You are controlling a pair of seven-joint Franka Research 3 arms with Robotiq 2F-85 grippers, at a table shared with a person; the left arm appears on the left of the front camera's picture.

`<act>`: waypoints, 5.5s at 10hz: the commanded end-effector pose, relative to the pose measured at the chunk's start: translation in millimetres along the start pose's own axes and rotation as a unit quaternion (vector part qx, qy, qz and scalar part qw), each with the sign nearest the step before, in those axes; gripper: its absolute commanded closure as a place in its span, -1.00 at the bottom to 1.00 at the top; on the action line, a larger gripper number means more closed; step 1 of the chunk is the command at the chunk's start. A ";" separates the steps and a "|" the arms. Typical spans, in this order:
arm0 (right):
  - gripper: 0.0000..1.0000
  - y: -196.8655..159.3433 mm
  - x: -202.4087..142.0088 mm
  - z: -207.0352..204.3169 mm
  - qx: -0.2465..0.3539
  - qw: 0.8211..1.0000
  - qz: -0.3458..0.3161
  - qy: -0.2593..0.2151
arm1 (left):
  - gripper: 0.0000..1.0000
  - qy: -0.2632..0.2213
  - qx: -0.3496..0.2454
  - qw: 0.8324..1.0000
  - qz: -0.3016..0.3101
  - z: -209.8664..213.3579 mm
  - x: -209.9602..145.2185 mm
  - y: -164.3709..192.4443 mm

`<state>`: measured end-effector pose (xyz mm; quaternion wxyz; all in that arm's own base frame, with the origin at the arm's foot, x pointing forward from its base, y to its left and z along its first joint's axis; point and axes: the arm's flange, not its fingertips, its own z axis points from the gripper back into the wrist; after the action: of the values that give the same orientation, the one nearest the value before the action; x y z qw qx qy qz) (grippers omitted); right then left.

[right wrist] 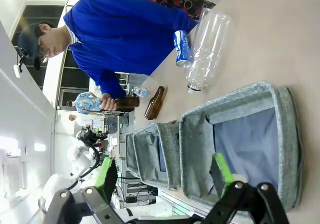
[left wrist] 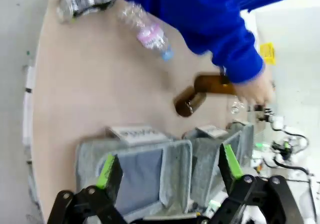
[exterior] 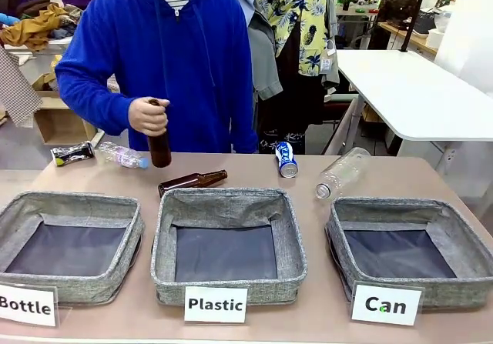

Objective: Sort the can waste into the basket.
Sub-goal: Pick up the can waste from the table and place it in the right Fabric basket.

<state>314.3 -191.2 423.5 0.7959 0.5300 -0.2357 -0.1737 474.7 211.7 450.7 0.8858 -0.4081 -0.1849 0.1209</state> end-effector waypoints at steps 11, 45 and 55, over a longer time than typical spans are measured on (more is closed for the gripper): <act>-1.00 0.9 1.4 1.0 0.007 1.000 0.013 -0.003 | -1.00 0.038 -0.249 0.963 -0.091 238.6 -43.3 164.1; -1.00 0.9 1.4 1.0 0.007 1.000 0.013 -0.003 | -1.00 0.141 0.097 0.826 -0.537 0.9 143.0 -5.0; -1.00 0.9 1.4 1.0 0.007 1.000 0.013 -0.003 | -1.00 0.004 -0.019 0.893 -0.450 100.6 172.9 87.6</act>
<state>314.3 -191.0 424.2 0.7973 0.5284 -0.2348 -0.1729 559.2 426.9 475.5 0.8330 -0.3222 -0.3512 -0.2810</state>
